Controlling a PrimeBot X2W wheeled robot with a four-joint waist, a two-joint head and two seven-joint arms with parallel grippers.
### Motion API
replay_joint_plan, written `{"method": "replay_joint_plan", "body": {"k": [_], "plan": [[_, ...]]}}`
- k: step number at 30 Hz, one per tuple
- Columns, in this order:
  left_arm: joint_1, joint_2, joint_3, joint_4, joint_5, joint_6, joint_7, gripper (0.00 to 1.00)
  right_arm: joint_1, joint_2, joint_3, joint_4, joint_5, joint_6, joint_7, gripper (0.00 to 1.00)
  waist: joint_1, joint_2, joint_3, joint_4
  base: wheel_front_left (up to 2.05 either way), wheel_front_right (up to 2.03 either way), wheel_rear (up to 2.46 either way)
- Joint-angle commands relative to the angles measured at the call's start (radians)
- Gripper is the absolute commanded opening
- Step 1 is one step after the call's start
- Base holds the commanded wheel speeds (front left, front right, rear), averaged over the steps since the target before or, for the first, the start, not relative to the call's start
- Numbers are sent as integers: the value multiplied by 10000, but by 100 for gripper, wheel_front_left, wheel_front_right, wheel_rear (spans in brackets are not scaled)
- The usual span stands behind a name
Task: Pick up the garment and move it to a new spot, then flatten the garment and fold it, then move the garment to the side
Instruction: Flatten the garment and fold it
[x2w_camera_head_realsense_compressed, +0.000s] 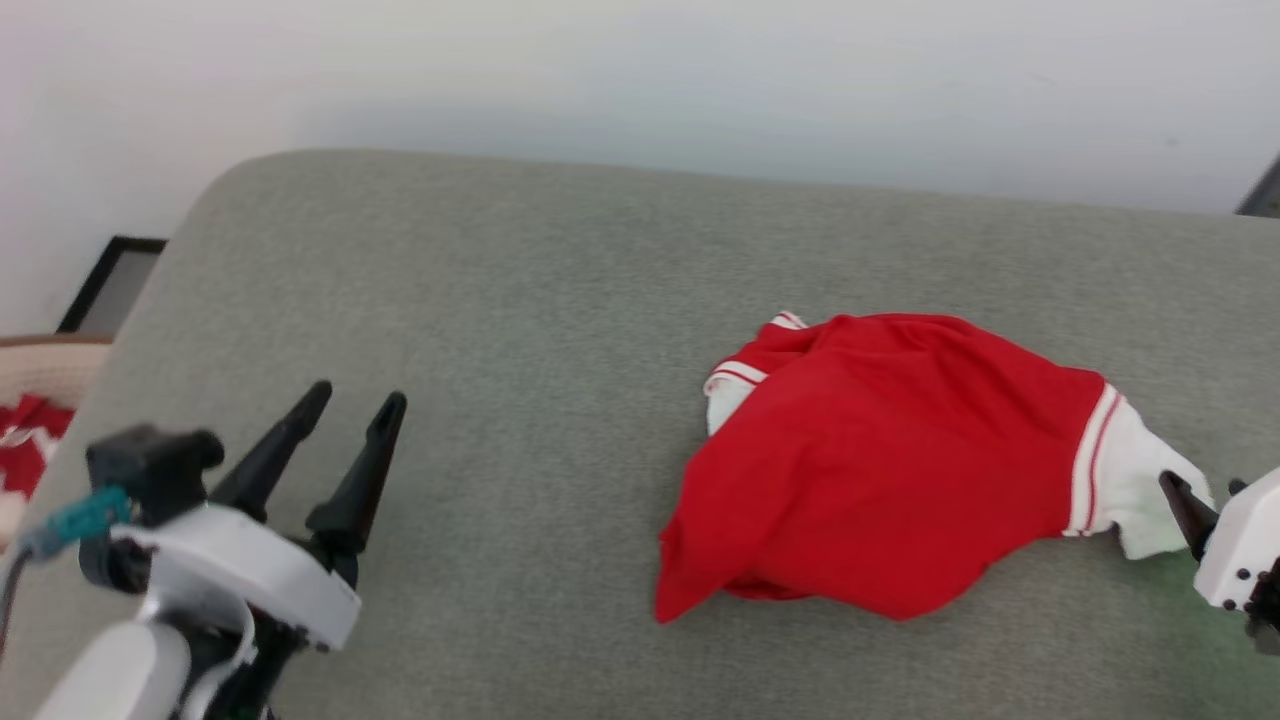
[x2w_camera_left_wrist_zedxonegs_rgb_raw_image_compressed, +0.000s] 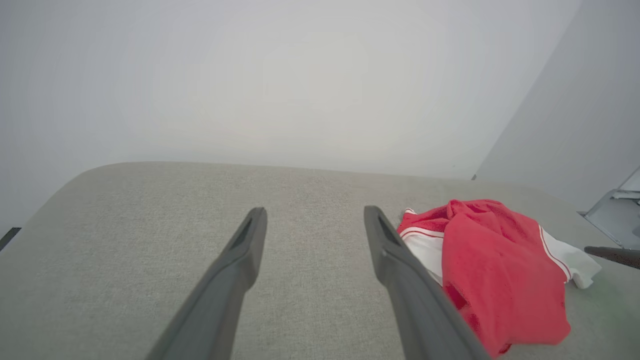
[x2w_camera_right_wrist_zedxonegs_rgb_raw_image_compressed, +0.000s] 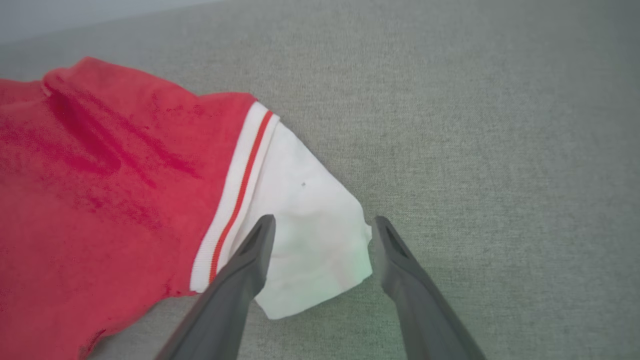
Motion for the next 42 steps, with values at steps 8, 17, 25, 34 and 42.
{"method": "replay_joint_plan", "body": {"k": [8,17,25,34,42], "plan": [[-1646,349,-404,494,-548,-285,1950,100,821,557,120,-1982,-162,-16,-1520,100,0,-1,-83,-1401,0,0,0],[-3443,86,-1047,1857,-1176,-540,4005,100,1170,1100,115,-3140,-977,-16,-3620,100,0,-1,449,-2332,0,0,0],[-4840,-330,-1541,3583,-1638,-619,5586,100,1011,1707,290,-3504,-1262,-16,-4997,100,0,-1,1195,-2991,0,0,0],[-6018,-830,-1680,4850,-2058,-362,6694,100,636,2040,560,-3255,-1191,-16,-5420,100,0,-1,2061,-3401,0,0,0],[-6304,-1069,-2140,5172,-1867,-455,7059,100,368,2110,741,-2878,-1032,-16,-5653,100,0,-1,2480,-3529,0,0,0]]}}
